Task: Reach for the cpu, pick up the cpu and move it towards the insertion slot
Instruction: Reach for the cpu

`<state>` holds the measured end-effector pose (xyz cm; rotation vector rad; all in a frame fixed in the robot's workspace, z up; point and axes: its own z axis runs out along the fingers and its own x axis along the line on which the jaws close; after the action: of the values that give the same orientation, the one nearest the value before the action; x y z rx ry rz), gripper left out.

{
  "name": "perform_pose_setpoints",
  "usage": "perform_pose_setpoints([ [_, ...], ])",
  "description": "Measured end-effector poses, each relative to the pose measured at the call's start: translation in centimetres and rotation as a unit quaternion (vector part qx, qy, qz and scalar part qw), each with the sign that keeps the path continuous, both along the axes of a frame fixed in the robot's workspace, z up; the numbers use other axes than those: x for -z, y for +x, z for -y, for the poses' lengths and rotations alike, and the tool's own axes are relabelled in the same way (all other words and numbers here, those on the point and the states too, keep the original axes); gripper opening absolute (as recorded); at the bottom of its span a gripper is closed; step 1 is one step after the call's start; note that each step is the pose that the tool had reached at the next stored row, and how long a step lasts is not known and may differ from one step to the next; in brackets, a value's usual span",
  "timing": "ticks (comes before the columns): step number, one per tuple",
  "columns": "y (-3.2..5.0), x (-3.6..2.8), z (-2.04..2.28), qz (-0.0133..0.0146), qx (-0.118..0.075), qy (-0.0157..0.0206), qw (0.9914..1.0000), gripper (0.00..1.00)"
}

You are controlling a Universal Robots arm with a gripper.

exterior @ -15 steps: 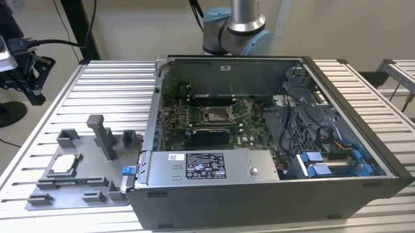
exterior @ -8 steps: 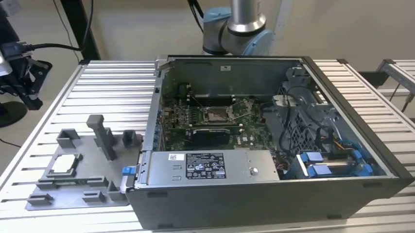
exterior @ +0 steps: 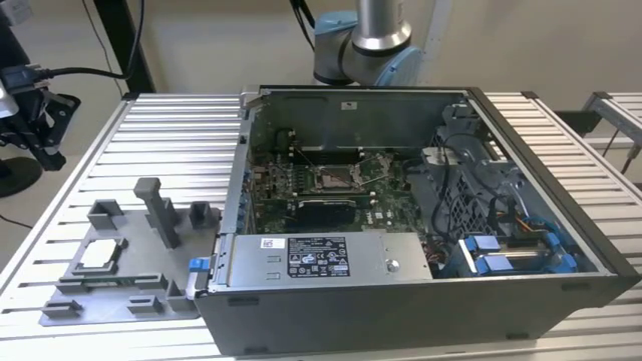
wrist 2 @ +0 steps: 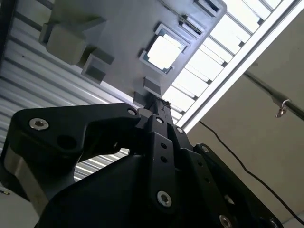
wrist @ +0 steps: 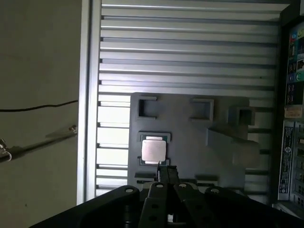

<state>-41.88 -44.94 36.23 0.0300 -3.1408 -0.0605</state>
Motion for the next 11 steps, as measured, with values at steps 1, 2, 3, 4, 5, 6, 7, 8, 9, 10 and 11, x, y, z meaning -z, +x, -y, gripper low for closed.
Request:
perform_pose_setpoints([
  [1,0.0,0.0,0.0,0.0,0.0,0.0,1.0,0.0],
  [2,0.0,0.0,0.0,0.0,0.0,0.0,1.0,0.0],
  [3,0.0,0.0,0.0,0.0,0.0,0.0,1.0,0.0],
  [4,0.0,0.0,0.0,0.0,0.0,0.0,1.0,0.0],
  [5,0.0,0.0,0.01,0.0,0.0,0.0,1.0,0.0],
  [6,0.0,0.0,0.01,0.0,0.0,0.0,1.0,1.0],
  [7,0.0,0.0,0.01,0.0,0.0,0.0,1.0,1.0],
  [8,0.0,0.0,0.01,0.0,0.0,0.0,1.0,1.0],
  [9,0.0,0.0,0.01,0.0,0.0,0.0,1.0,1.0],
  [10,0.0,0.0,0.01,0.0,0.0,0.0,1.0,1.0],
  [11,0.0,0.0,0.01,0.0,0.0,0.0,1.0,1.0],
])
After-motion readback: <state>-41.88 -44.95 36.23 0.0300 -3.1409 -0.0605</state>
